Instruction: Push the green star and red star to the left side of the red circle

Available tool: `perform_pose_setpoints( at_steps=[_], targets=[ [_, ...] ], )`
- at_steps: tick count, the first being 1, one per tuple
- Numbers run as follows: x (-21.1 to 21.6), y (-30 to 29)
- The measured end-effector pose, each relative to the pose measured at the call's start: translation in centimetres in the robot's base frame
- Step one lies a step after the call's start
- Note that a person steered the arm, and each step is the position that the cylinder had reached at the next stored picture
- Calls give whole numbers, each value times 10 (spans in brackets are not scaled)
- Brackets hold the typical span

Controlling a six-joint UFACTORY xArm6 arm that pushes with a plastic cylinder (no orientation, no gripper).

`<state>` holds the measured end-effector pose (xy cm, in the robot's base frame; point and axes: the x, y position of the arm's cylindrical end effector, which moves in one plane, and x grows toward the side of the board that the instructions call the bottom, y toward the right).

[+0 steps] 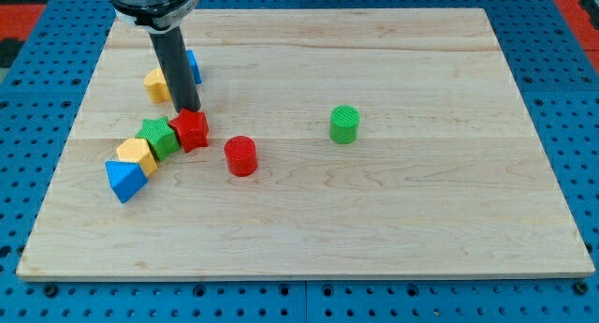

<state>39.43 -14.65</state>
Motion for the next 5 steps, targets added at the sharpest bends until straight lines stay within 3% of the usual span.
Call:
perform_pose_setpoints(
  at_steps=[1,2,3,5],
  targets=[
    [-1,-3],
    [-1,-58],
    [5,-78],
    [46,-34]
  ],
)
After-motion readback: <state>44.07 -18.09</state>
